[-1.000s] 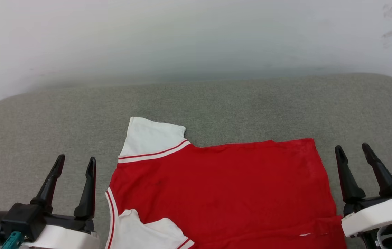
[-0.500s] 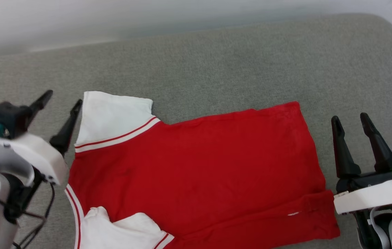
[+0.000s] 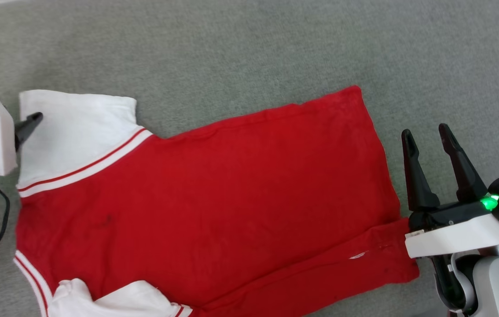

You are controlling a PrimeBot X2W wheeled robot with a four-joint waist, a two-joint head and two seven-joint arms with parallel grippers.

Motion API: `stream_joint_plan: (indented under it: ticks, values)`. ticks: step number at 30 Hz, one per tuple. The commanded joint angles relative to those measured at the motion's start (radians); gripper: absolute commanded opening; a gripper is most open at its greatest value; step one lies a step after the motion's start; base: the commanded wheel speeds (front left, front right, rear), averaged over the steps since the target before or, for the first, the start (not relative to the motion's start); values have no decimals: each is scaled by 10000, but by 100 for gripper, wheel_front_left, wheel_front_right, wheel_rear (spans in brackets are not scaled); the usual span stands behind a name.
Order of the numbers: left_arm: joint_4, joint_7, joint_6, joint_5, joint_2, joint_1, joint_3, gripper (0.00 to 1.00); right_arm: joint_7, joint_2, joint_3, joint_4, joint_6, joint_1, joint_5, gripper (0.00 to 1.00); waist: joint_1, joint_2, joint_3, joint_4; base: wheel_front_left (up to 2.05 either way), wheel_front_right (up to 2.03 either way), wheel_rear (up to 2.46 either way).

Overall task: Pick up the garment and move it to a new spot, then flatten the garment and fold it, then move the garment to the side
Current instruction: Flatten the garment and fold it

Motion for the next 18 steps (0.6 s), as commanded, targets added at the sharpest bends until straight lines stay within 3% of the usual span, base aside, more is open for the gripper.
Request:
stream_joint_plan:
  ticks: [1,11,12,13,14,18]
  values:
    - [222,240,39,-35,20,-330,-1,100,-54,69,19,18,-4,-185,53,100,-2,0,311,-221,0,0,0]
    - [1821,1228,19,-129,-285,-1231,-529,100,-255,213,305,283,-4,-331,-156,100,-2,0,773,-409,0,0,0]
    - [1912,1411,6,-203,-315,-1169,-666,49,-265,215,305,296,-4,-331,-173,100,-2,0,780,-406,0,0,0]
    - [1965,1560,-2,-269,-345,-1110,-786,20,-277,219,290,310,-4,-322,-185,100,-2,0,782,-393,0,0,0]
    - [1975,1628,-15,-343,-379,-1059,-877,0,-278,218,251,330,-4,-307,-209,100,-2,0,776,-370,0,0,0]
    - [1891,1173,-17,-484,-499,-1041,-1047,0,-167,156,89,378,-4,-319,-298,100,-2,0,622,-203,0,0,0]
